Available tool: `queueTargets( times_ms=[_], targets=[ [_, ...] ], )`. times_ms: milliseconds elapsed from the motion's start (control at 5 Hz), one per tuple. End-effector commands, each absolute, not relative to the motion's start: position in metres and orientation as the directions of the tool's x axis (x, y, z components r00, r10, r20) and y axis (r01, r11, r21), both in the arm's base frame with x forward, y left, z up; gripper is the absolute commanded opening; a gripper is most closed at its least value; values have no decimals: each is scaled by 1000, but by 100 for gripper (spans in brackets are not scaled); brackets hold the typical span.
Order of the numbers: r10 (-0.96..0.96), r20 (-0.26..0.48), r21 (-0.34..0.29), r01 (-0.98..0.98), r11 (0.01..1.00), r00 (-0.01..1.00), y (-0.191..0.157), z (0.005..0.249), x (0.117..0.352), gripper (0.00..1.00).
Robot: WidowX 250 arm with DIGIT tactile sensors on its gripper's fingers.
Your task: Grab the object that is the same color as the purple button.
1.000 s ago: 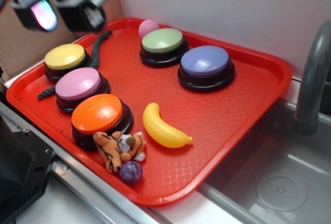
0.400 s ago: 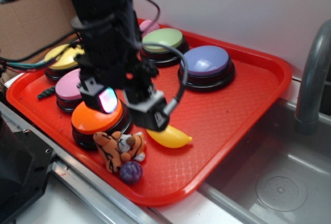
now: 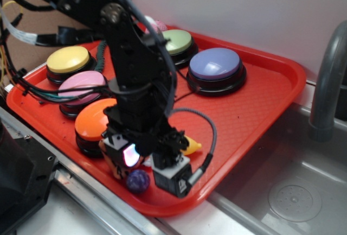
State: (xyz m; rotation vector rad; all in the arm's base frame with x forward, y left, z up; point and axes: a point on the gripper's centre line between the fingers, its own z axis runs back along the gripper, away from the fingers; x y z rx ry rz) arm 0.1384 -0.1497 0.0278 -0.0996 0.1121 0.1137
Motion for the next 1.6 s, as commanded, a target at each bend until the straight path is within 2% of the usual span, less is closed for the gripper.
queueTargets(
  times_ms=[0,200,400,600,1000,1200,1400],
  targets=[
    [148,-149,-60,-159,985,978,-139,14,134,100],
    [181,-167,-50,-192,980,969,-130,11,136,100],
    [233,-184,-29,-242,970,955,-119,5,138,23],
    [251,-155,-17,-257,966,955,-120,7,137,0],
    [259,-137,-9,-263,965,956,-120,9,138,0],
    [302,-97,-61,-308,949,948,-116,32,145,0],
    [330,-20,-172,-328,929,944,-105,76,158,0]
  ],
)
